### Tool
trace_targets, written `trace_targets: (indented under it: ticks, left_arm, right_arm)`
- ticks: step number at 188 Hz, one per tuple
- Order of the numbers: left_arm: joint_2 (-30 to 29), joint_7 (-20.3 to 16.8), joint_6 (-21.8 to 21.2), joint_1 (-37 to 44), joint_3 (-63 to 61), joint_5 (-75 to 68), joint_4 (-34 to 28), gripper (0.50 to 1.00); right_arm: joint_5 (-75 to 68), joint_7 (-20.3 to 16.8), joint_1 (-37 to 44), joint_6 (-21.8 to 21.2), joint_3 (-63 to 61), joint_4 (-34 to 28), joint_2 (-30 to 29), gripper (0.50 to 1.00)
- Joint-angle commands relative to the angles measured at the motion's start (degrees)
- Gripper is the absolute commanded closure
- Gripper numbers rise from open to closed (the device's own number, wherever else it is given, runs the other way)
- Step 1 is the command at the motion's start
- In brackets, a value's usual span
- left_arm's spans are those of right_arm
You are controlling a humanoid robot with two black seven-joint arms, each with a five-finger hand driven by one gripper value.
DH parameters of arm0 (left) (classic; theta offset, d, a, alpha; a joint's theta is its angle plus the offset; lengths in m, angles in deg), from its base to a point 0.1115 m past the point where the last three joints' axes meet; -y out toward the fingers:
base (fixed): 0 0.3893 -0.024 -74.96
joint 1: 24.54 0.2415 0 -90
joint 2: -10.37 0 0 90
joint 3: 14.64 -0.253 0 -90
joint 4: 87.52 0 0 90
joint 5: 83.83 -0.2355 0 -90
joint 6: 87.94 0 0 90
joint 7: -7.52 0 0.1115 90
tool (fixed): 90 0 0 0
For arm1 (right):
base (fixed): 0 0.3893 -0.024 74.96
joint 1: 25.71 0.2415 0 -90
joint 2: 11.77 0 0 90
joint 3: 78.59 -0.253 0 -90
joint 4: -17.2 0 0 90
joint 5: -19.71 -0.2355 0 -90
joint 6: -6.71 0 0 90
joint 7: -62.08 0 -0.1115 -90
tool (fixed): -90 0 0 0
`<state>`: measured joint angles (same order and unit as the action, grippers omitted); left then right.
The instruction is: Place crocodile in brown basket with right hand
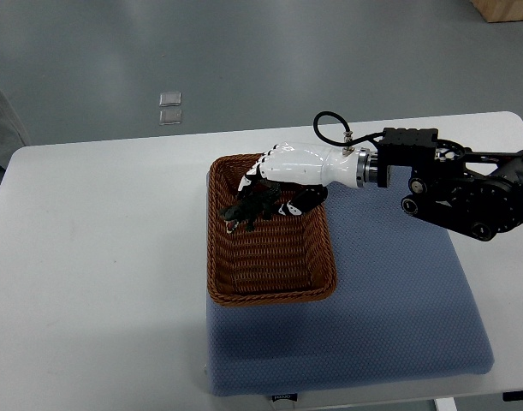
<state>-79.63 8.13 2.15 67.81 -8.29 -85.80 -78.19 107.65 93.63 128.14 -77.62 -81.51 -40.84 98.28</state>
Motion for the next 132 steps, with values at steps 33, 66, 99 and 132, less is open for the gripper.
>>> trace_targets:
  ticks: [33, 66, 99, 132]
  left_arm:
    - [0.00, 0.00, 0.00, 0.03, -0.01, 0.03, -0.02, 0.500]
    - [0.00, 0.00, 0.00, 0.03, -0.01, -0.06, 0.07, 0.500]
    - [0.00, 0.00, 0.00, 0.03, 0.07, 0.03, -0.02, 0.500]
    - [0.00, 0.00, 0.00, 0.03, -0.01, 0.03, -0.02, 0.500]
  right_arm:
    - [-0.84, 0.00, -1.27, 0.57, -0.42, 0.03, -0.01, 0.570]
    - [-3.38, -0.09, -0.83, -0.66, -1.30, 0.29, 1.40, 0.572]
    - [-15.86, -0.70, -1.10, -6.63, -6.13, 1.79, 3.68, 0.574]
    - [-37.48, -5.27, -1.54, -13.32, -10.97, 6.27, 3.86, 0.572]
